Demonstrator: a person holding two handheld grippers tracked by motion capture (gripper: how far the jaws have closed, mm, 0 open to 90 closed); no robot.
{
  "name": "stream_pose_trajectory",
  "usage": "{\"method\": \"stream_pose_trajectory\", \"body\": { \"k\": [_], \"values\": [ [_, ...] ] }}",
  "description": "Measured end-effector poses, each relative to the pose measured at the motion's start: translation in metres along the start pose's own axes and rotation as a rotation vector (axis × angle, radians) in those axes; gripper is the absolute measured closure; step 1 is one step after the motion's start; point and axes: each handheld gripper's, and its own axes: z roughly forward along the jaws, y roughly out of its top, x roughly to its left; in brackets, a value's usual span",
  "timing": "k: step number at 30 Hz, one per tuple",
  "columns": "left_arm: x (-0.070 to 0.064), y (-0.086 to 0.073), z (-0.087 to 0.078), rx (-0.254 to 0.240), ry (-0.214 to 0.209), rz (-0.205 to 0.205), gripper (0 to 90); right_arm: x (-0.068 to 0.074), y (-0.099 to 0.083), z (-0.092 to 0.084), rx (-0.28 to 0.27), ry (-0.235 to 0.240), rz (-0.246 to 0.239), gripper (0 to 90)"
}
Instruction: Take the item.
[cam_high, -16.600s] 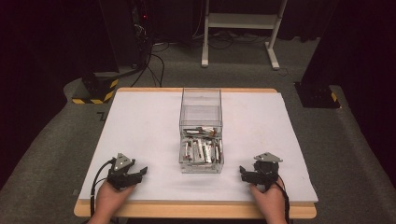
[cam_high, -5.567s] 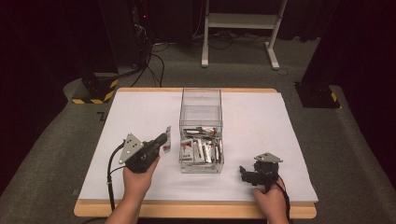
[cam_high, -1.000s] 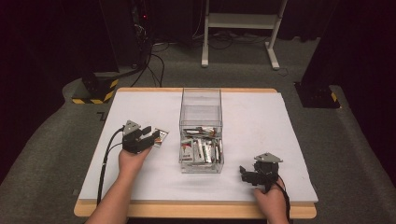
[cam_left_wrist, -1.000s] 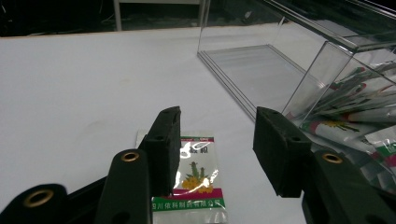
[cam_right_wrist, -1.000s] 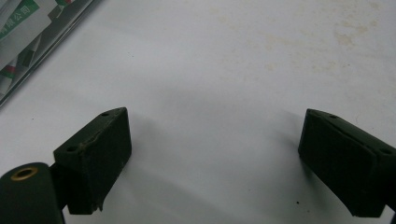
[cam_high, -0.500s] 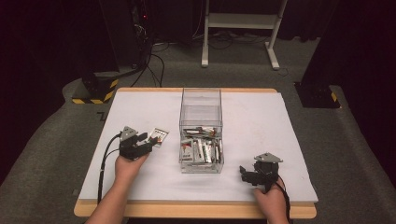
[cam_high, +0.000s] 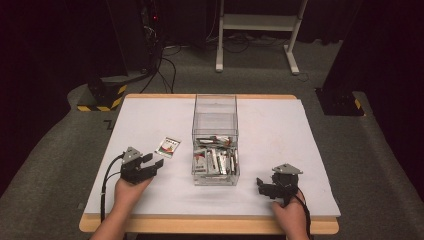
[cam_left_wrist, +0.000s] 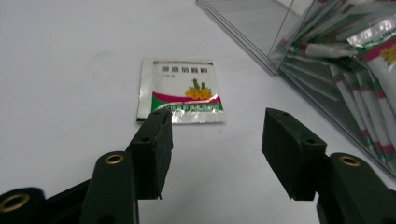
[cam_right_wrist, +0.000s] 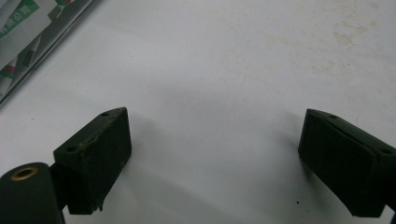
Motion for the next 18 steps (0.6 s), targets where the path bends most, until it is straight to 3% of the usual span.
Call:
{"method": "stream_pose_trajectory", "body": {
  "k": [1, 2, 3, 4, 8, 10, 11, 15, 18],
  "values": [
    [0.003, -0.002, -0.004, 0.026, 0.007, 0.034, 43.6, 0.000, 0.000, 0.000, 0.000, 0.000, 0.000, 9.2],
    [0.013, -0.003, -0.014, 0.147, 0.007, 0.193, 43.3, 0.000, 0.000, 0.000, 0.000, 0.000, 0.000, 9.2],
    [0.013, -0.003, -0.014, 0.147, 0.007, 0.193, 42.8, 0.000, 0.000, 0.000, 0.000, 0.000, 0.000, 9.2],
    [0.017, -0.004, -0.019, 0.203, 0.018, 0.270, 41.6, 0.000, 0.000, 0.000, 0.000, 0.000, 0.000, 9.2],
    [0.019, -0.015, -0.031, 0.242, 0.049, 0.341, 38.6, 0.000, 0.000, 0.000, -0.001, -0.001, -0.001, 9.3],
    [0.024, -0.021, -0.036, 0.293, 0.066, 0.366, 36.7, 0.000, 0.000, 0.000, -0.001, -0.001, -0.001, 9.3],
    [0.025, -0.023, -0.039, 0.291, 0.058, 0.339, 30.7, 0.000, 0.000, 0.000, -0.001, 0.000, -0.001, 9.3],
    [0.023, -0.026, -0.039, 0.301, 0.064, 0.374, 25.8, 0.000, 0.000, 0.000, -0.001, -0.001, -0.001, 9.3],
    [0.024, -0.026, -0.039, 0.305, 0.061, 0.367, 25.8, 0.000, 0.000, 0.000, -0.001, -0.001, -0.002, 9.3]
  ]
}}
